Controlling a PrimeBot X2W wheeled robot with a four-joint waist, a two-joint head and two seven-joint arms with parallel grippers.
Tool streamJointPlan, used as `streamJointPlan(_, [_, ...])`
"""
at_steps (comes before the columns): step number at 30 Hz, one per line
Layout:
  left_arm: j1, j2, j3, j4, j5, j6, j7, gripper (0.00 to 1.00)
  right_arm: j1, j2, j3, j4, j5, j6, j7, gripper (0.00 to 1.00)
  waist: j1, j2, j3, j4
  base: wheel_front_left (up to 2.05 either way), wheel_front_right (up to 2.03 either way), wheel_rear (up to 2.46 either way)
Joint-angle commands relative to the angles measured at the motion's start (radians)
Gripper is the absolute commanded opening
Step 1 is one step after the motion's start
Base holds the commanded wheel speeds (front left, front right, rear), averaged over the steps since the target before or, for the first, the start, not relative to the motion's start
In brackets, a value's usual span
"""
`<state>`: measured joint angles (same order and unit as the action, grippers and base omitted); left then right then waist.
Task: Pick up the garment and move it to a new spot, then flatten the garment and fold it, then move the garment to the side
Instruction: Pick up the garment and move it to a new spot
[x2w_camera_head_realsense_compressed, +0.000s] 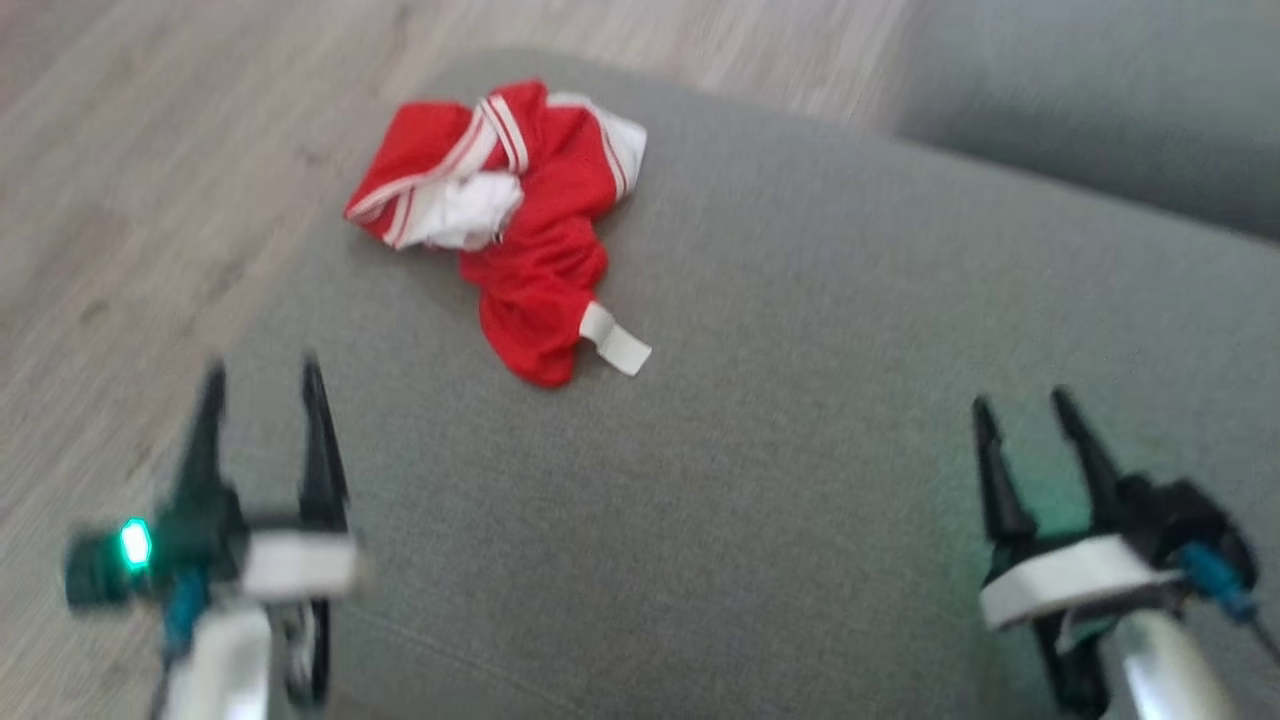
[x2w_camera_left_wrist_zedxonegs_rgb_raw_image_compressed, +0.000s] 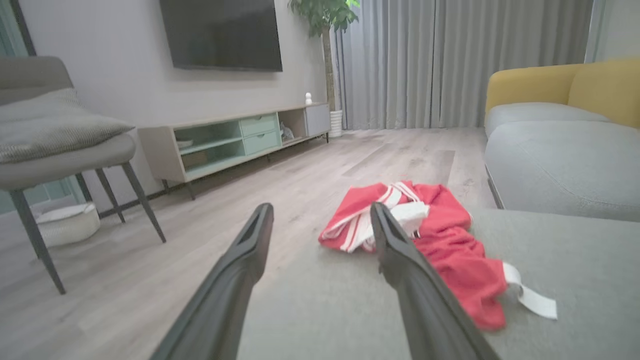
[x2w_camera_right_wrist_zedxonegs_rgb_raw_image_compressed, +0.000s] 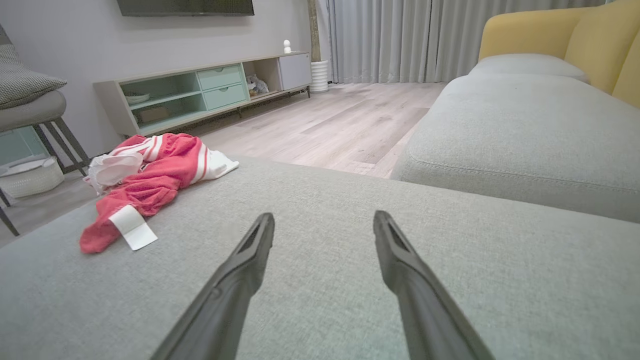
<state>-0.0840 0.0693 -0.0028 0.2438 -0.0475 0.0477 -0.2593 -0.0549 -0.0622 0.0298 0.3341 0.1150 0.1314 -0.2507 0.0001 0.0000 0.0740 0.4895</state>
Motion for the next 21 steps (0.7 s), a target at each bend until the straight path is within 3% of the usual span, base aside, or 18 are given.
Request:
streamJointPlan(1, [-0.148,0.036,0.027,-0.042,0.018,-0.015,-0.002,1.00,-0.077,-0.056,0.027,-0.046,-0.014,-0.001,-0.011,1.00,-0.0001,0.0000,0.131,-0.021,0.00,0.00,0.00])
streamJointPlan(6, [-0.337,0.072,0.027,0.003,0.019,-0.047,-0.002,1.00,-0.130,-0.131,0.041,-0.071,-0.025,-0.001,-0.011,1.00,-0.0001,0.0000,0.240,-0.063,0.00,0.00,0.00])
streamJointPlan(11, [-0.604,0.121,0.007,0.225,0.029,-0.088,0.010,1.00,-0.197,-0.209,0.065,-0.106,-0.031,-0.001,-0.011,1.00,-0.0001,0.0000,0.357,-0.134,0.00,0.00,0.00])
streamJointPlan(15, [-0.837,0.190,0.005,0.506,0.016,-0.130,0.143,1.00,-0.240,-0.250,0.082,-0.136,-0.033,-0.001,-0.011,1.00,-0.0001,0.0000,0.440,-0.213,0.00,0.00,0.00])
streamJointPlan(21, [-0.962,0.249,0.026,0.783,-0.024,-0.150,0.328,1.00,-0.253,-0.272,0.061,-0.161,-0.035,-0.001,-0.011,1.00,-0.0001,0.0000,0.511,-0.278,0.00,0.00,0.00])
